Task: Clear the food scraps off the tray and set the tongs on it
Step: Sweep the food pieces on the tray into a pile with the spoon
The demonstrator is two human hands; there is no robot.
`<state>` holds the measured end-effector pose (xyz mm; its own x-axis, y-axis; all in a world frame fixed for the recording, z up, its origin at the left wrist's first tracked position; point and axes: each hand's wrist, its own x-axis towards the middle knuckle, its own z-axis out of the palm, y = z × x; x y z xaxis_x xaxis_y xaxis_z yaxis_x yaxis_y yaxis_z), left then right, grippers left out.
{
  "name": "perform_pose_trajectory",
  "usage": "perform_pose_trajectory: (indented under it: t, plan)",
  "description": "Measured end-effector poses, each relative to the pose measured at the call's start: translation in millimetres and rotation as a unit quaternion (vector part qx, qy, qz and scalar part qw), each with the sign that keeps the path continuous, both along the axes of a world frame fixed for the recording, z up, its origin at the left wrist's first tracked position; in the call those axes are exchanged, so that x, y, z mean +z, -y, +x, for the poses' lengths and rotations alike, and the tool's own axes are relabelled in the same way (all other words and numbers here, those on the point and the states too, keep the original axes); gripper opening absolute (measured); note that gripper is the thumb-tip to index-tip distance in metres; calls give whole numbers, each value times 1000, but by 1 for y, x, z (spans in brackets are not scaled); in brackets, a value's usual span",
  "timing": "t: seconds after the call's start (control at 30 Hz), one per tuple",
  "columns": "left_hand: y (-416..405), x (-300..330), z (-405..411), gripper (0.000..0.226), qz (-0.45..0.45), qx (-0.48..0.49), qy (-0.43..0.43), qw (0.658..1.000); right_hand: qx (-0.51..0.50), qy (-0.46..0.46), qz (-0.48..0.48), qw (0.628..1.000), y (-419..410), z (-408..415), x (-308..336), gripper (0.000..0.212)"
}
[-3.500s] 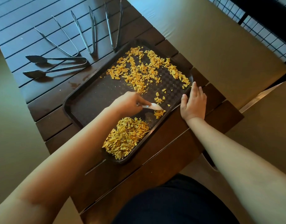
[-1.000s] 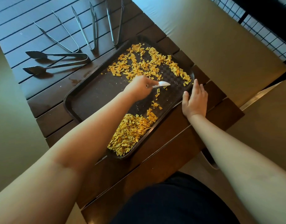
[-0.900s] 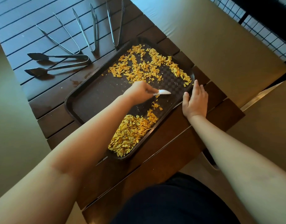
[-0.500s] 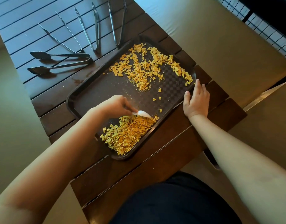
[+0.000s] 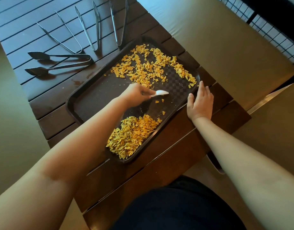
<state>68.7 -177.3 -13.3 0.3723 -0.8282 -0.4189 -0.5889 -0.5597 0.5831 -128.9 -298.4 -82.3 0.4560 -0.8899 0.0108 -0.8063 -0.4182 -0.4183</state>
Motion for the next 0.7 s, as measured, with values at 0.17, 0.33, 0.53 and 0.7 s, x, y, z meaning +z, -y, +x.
perform_pose_trajectory:
  t: [0.17, 0.33, 0.53, 0.7]
  plan:
    - [-22, 8, -1, 24, 59, -104, -4, 993, 2, 6, -3, 1000, 2, -1, -1, 66]
    - [-44, 16, 11, 25, 117, -157, 20, 980, 4, 0, -5, 1000, 1, -1, -1, 66]
    - [-30, 17, 7, 25, -17, -26, 36, 999, 1, 2, -1, 1000, 1, -1, -1, 67]
    - [-30, 5, 2, 26, -4, 6, 29, 1000, 1, 6, -2, 1000, 1, -1, -1, 66]
